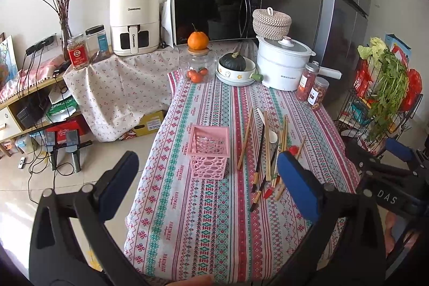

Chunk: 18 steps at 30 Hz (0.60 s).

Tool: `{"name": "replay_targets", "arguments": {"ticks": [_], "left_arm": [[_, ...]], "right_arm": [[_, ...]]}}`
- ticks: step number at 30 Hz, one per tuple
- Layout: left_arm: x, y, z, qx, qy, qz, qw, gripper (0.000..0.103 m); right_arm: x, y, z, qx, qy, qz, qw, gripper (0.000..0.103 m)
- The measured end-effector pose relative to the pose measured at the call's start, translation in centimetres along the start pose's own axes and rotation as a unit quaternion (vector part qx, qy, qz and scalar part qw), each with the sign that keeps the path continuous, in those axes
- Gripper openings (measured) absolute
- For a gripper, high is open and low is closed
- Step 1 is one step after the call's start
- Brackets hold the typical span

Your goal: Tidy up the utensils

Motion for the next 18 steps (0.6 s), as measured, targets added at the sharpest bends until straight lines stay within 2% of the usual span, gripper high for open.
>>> {"name": "replay_targets", "arguments": {"ticks": [18], "left_arm": [[0.01,0.07,0.04,0.0,0.001,0.001,1.0,0.103]], "right_arm": [[0.13,0.03,-0.13,0.002,-0.001,-0.001,1.0,0.103]]}}
Point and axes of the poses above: each gripper's, at about its wrist camera, not at the fingertips, and z roughly against the way its jaws point, x to its left, y to its underside, the point moved 1 cm from there along -z, roughly the way its jaws point, and after that the axes turned 14 degrees about x, right-handed, at the moved point
